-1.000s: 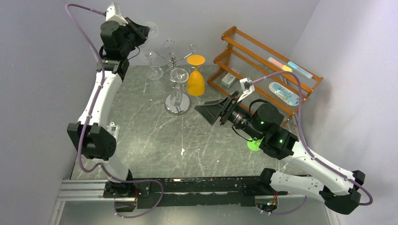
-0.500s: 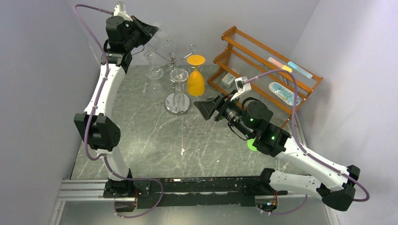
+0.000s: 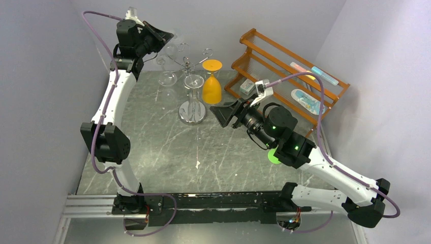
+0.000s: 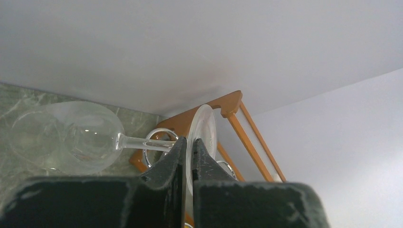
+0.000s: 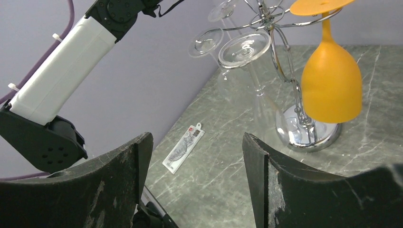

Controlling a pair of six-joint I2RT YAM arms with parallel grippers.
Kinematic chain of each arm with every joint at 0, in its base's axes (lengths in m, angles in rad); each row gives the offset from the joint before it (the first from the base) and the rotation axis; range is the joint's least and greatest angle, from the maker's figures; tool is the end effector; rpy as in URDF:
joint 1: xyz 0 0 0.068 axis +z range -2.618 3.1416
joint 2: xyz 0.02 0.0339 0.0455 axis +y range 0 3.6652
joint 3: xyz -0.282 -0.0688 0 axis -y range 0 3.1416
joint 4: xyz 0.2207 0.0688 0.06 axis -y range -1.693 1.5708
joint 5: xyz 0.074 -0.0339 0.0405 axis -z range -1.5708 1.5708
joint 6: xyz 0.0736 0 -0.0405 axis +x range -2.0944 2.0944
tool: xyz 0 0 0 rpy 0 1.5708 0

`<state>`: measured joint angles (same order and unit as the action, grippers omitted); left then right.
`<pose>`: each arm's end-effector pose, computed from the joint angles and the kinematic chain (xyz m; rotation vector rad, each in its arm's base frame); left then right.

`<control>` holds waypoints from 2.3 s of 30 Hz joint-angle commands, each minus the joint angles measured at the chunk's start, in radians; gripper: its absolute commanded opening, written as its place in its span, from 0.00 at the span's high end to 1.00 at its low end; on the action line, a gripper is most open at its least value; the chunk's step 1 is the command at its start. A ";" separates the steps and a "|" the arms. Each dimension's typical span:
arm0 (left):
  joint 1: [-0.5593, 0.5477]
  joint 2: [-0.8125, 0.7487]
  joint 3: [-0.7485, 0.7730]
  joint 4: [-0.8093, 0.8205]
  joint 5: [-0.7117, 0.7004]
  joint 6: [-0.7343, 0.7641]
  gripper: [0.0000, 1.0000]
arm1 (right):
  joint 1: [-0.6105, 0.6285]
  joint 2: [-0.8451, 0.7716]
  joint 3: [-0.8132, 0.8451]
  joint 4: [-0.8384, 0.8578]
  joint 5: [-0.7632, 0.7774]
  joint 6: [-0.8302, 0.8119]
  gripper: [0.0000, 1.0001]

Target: Place the wine glass upside down on the wine glass rack

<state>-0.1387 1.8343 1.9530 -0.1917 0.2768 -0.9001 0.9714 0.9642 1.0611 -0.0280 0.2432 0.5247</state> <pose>0.4428 -0.0821 0.4609 -0.4343 1.6874 -1.0062 0.1377 0.1702 0.4363 -0.1480 1.5843 1.0085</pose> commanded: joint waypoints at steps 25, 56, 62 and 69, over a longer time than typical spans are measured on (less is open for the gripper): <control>-0.013 -0.052 -0.133 0.141 0.218 -0.175 0.95 | -0.003 0.002 0.026 -0.029 0.020 0.003 0.28; 0.005 0.067 -0.009 0.154 0.084 -0.154 0.95 | -0.003 0.024 -0.043 0.023 0.018 0.032 0.28; 0.006 0.066 0.016 0.100 0.040 -0.119 0.95 | -0.003 0.018 -0.041 0.023 0.029 0.031 0.28; 0.008 0.049 0.032 0.016 -0.008 0.011 0.95 | -0.003 0.008 -0.043 0.023 0.034 0.032 0.28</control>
<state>-0.1402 1.9083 1.9236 -0.1417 0.3328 -0.9951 0.9714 0.9852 1.0332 -0.0204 0.2554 0.5545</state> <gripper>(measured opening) 0.073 0.722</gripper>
